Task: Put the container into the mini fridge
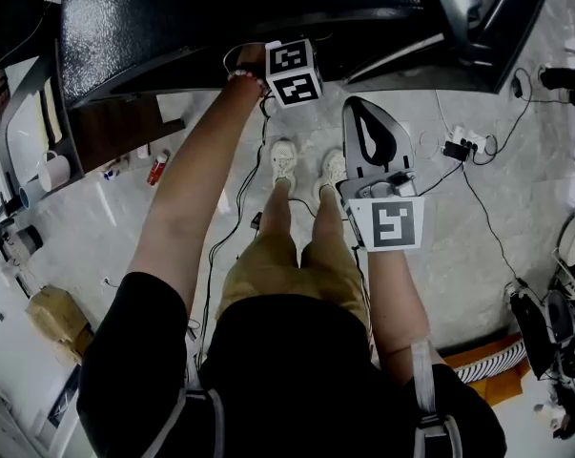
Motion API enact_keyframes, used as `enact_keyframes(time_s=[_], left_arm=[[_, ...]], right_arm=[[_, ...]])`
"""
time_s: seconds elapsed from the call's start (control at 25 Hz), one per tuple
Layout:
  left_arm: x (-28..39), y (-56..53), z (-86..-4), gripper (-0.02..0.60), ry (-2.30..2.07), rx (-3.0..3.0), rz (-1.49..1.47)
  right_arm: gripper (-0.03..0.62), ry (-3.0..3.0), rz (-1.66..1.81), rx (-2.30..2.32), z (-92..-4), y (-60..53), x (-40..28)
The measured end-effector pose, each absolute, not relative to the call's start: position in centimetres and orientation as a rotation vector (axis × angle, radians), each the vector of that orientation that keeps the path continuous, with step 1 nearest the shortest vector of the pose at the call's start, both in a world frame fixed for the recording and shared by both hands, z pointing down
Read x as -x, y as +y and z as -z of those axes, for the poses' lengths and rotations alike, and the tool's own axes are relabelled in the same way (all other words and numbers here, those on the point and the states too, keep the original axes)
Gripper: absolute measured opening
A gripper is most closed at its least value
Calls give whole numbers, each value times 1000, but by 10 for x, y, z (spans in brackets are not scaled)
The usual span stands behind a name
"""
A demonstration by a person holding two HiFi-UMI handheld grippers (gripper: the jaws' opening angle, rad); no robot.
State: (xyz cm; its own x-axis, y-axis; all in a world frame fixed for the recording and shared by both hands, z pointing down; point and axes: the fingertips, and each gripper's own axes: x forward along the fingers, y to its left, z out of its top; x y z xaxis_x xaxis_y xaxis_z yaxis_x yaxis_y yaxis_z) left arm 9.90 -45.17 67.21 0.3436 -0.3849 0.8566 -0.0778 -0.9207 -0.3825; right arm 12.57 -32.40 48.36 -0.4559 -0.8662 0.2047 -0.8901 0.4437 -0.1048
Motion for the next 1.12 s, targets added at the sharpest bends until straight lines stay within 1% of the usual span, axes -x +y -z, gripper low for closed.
enact_keyframes(time_s=[0.96, 1.04, 1.12], left_arm=[[-96, -457, -683, 31, 477, 2305, 1587], [-98, -456, -683, 49, 476, 2302, 1577], [-102, -456, -682, 49, 483, 2312, 1553]], right_arm=[[37, -2541, -333, -1609, -492, -320, -129], [37, -2535, -324, -1598, -495, -319, -131], [37, -2528, -322, -1602, -496, -320, -133]])
